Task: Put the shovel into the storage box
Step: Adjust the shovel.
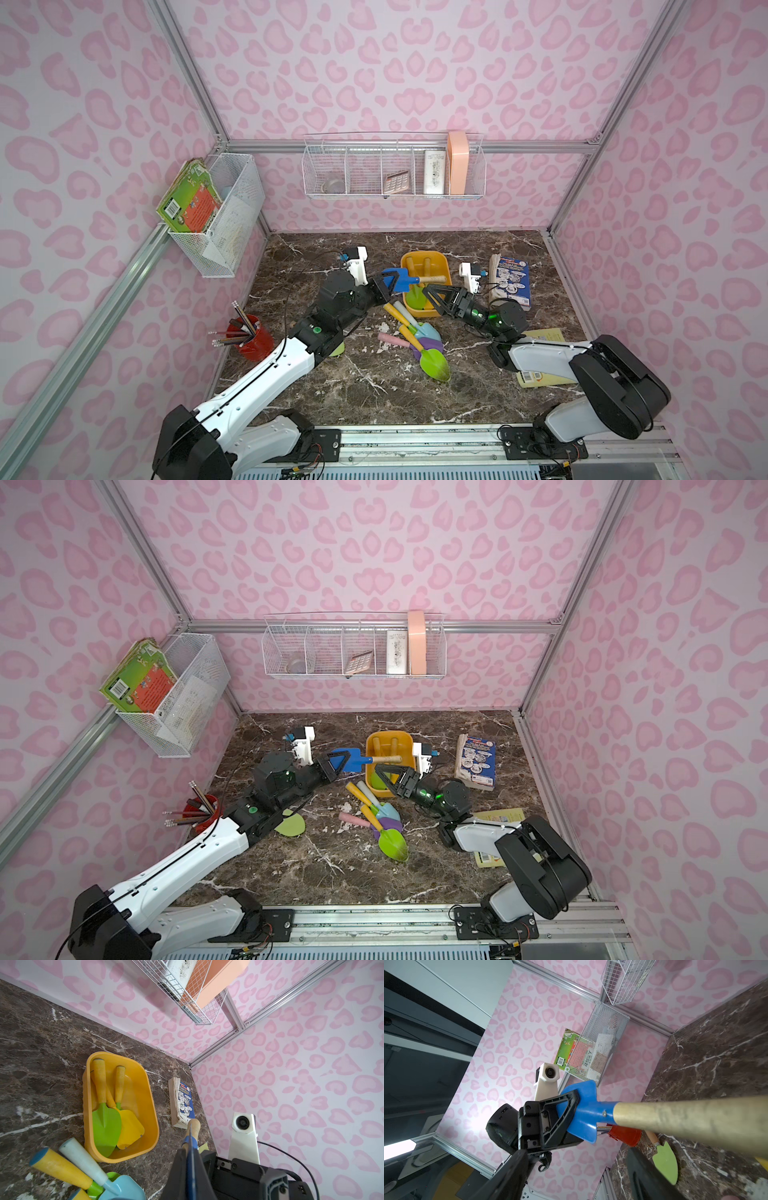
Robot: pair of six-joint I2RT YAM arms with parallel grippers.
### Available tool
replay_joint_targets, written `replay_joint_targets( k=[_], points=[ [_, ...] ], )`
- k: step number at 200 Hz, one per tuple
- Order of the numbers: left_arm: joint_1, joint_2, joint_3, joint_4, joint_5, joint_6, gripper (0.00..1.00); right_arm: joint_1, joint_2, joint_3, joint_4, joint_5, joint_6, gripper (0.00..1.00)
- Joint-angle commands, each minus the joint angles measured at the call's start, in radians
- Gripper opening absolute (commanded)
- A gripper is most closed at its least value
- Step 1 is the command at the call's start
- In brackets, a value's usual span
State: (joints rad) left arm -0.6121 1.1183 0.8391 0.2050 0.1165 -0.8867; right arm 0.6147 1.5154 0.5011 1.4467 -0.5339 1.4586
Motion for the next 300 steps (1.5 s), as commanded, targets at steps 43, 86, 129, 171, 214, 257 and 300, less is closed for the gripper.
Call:
replay_joint_targets(
  k=[43,86,129,171,214,257,300],
  points=[
    [-0.059,0.009,-0.012,0.121,-0.065,0.025,0.0,0.01,0.078,0.038,0.112,0.05,0.14,0.69],
    [-0.081,0.017,-0.026,0.124,-0.082,0.035,0.0,0.009,0.091,0.053,0.112,0.089,0.159,0.51],
    [-0.101,0.021,-0.05,0.139,-0.1,0.029,0.0,-0.004,0.113,0.054,0.139,0.115,0.197,0.31],
    [-0.126,0.043,-0.053,0.144,-0.078,0.033,0.0,-0.016,0.127,0.051,0.147,0.138,0.212,0.3],
    [-0.143,0.043,-0.083,0.163,-0.116,0.018,0.0,-0.025,0.143,0.062,0.172,0.157,0.239,0.31],
    [-0.147,0.043,-0.074,0.125,-0.109,0.027,0.1,-0.043,0.146,0.06,0.159,0.156,0.242,0.13],
    [-0.146,-0.027,-0.054,-0.105,-0.181,0.056,0.62,-0.137,0.098,0.065,-0.066,0.041,0.131,0.11]
  ],
)
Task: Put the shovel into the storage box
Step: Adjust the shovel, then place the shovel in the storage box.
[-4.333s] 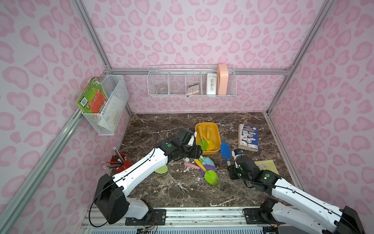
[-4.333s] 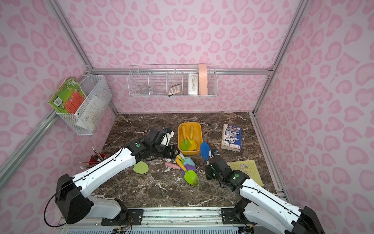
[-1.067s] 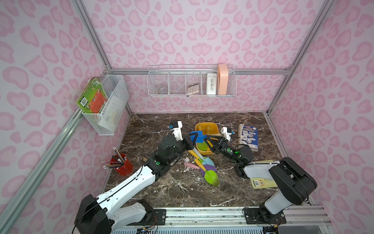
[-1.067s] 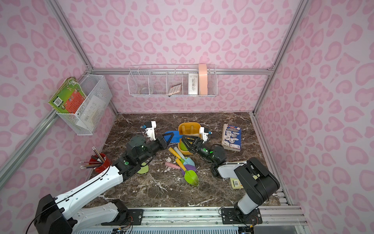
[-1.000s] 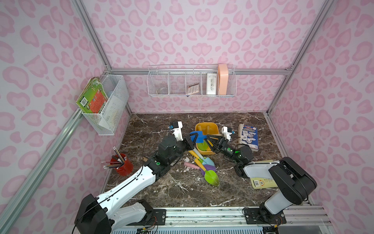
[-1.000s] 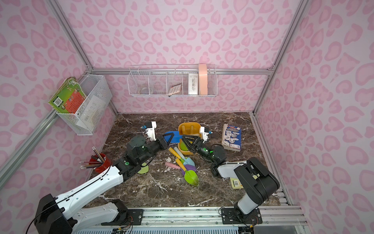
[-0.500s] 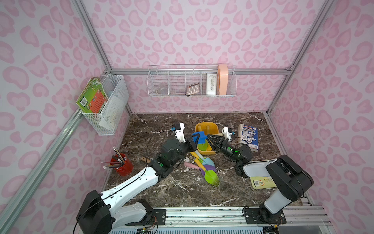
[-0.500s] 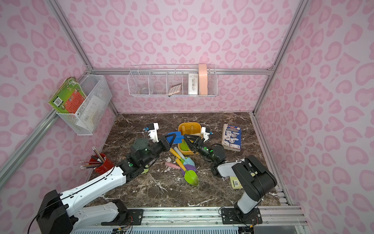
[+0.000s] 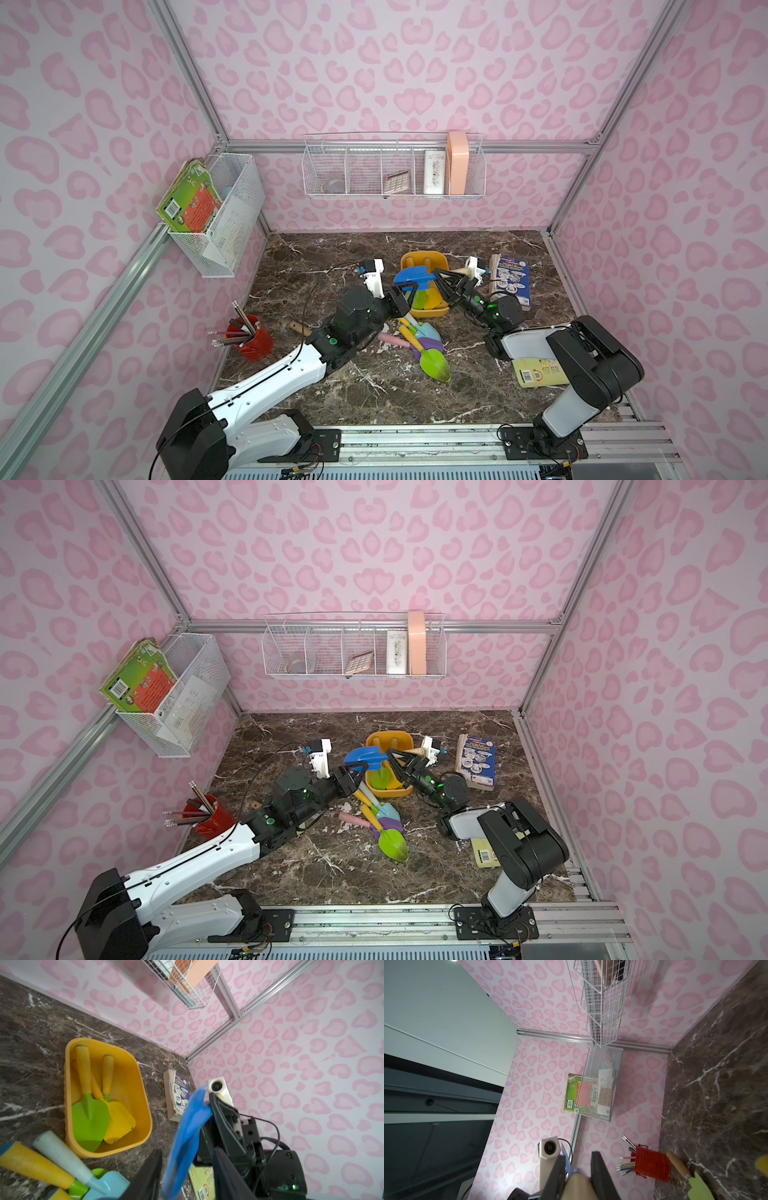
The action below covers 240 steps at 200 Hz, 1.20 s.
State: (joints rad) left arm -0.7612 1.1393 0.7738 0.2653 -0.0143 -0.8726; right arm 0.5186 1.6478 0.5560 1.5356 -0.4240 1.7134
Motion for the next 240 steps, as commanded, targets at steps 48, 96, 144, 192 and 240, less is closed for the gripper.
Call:
replay_joint_targets(
  k=[48,96,144,192,240],
  points=[
    [0.015,-0.224,0.01,-0.462,-0.194,0.125,0.66,-0.138,-0.082,0.225,-0.972,-0.243,-0.636,0.12],
    [0.037,-0.274,-0.019,-0.523,-0.188,0.125,0.65,-0.181,0.04,0.517,-1.486,-0.183,-1.049,0.1],
    [0.047,-0.24,-0.021,-0.519,-0.149,0.121,0.63,-0.181,0.202,0.772,-1.776,-0.144,-1.303,0.1],
    [0.06,-0.207,-0.034,-0.49,-0.106,0.105,0.62,-0.172,0.335,0.966,-1.91,-0.134,-1.401,0.12],
    [0.075,-0.208,-0.051,-0.486,-0.089,0.098,0.6,-0.165,0.452,1.114,-2.007,-0.217,-1.453,0.14]
  ],
)
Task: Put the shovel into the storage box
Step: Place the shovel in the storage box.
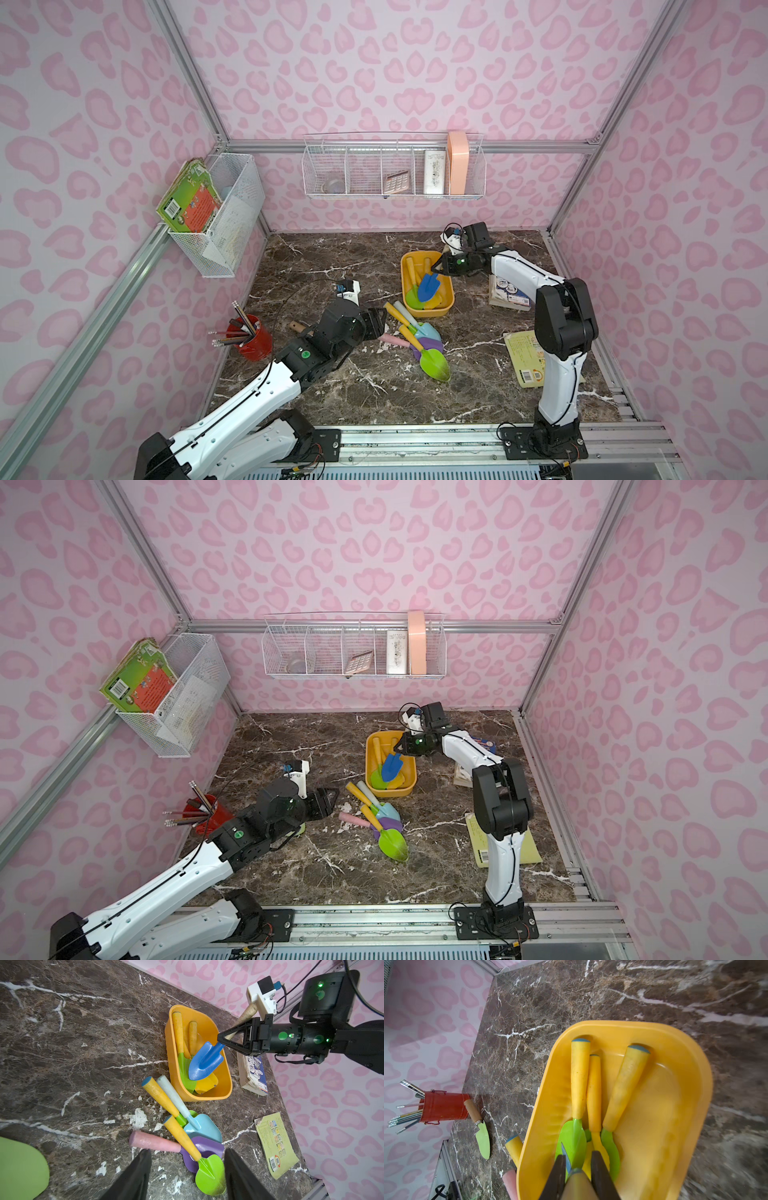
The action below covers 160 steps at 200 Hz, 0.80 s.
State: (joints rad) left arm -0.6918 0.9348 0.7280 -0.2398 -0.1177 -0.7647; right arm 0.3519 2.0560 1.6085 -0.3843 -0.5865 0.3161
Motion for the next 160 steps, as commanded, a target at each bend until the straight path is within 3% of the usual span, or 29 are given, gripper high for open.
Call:
replay_joint_targets(
  k=[1,32,107,140,160],
  points=[
    [0.006,-0.003,-0.005,0.018,0.015,-0.01,0.6,0.003,0.046,0.064,-0.089,-0.058,-0.057,0.14],
    [0.014,-0.005,-0.017,0.019,0.022,-0.018,0.6,0.01,0.093,0.12,-0.116,-0.123,-0.075,0.14],
    [0.027,-0.007,-0.03,0.022,0.033,-0.027,0.6,0.025,0.251,0.355,-0.304,-0.118,-0.164,0.18],
    [0.031,-0.005,-0.038,0.025,0.036,-0.03,0.6,0.035,0.272,0.395,-0.296,-0.083,-0.143,0.44],
    [0.032,-0.001,-0.039,0.028,0.039,-0.031,0.59,0.035,0.269,0.403,-0.281,-0.073,-0.123,0.49]
  ],
)
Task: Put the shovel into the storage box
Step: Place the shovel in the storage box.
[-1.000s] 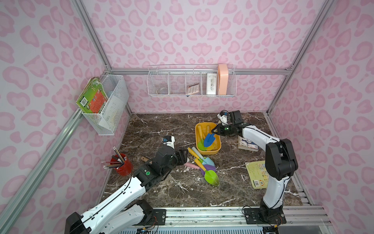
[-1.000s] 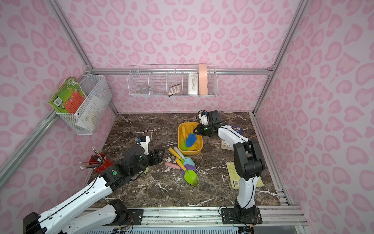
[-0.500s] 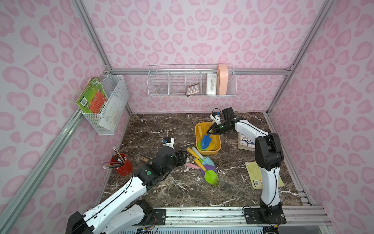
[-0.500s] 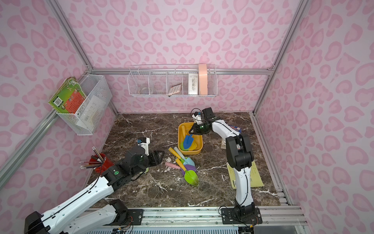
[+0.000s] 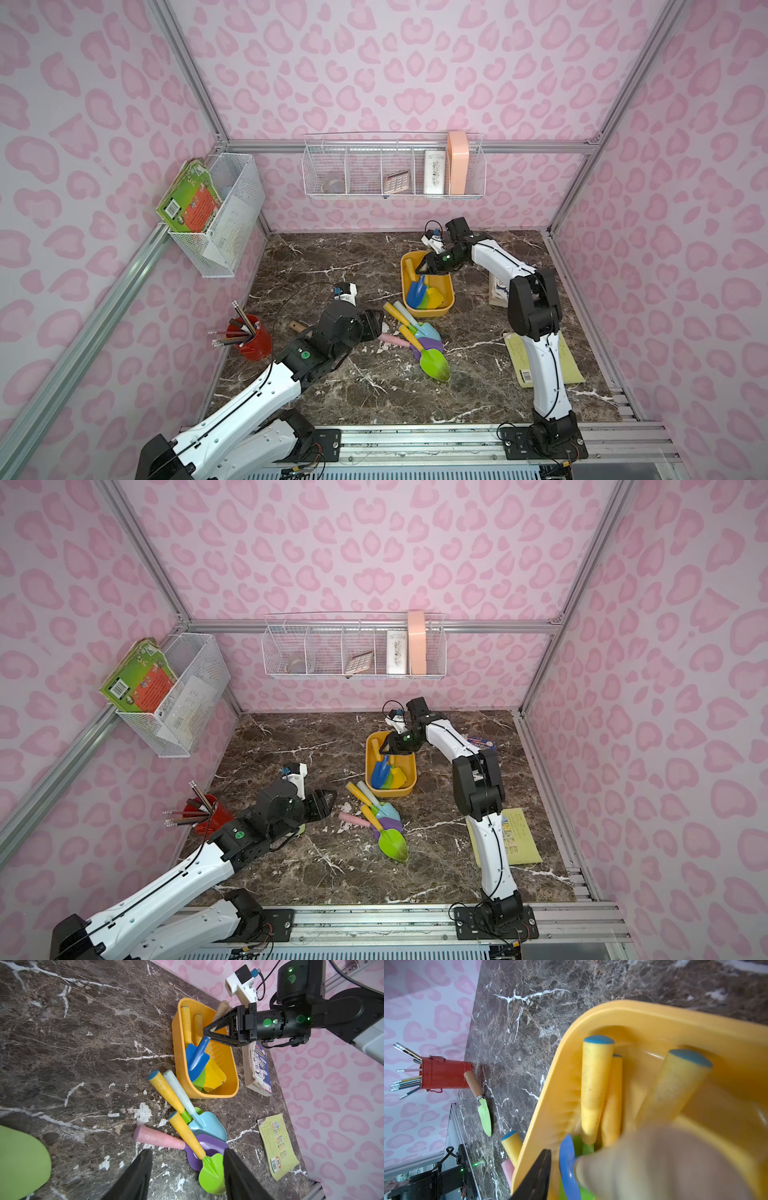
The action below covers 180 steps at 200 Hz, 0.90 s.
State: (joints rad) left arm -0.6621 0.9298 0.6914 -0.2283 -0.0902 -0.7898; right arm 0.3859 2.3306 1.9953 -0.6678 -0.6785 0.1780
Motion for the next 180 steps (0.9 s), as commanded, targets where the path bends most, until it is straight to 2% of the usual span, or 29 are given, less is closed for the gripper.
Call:
replay_joint_targets(
  k=[1,55,87,137,180],
  points=[
    [0.002,0.004,-0.003,0.016,0.012,-0.006,0.59,0.001,-0.006,0.017,0.003,0.021,0.016,0.49],
    [0.002,0.011,-0.004,0.027,0.021,-0.009,0.59,-0.005,-0.073,-0.025,0.052,0.06,0.053,0.52],
    [0.004,0.018,0.022,-0.013,0.011,-0.001,0.59,-0.008,-0.145,-0.113,0.096,0.068,0.063,0.52],
    [0.004,0.086,0.156,-0.22,-0.02,0.021,0.63,0.0,-0.411,-0.433,0.262,0.121,0.103,0.52],
    [0.006,0.116,0.203,-0.335,-0.024,0.007,0.65,0.083,-0.617,-0.669,0.348,0.216,0.115,0.51]
  ],
)
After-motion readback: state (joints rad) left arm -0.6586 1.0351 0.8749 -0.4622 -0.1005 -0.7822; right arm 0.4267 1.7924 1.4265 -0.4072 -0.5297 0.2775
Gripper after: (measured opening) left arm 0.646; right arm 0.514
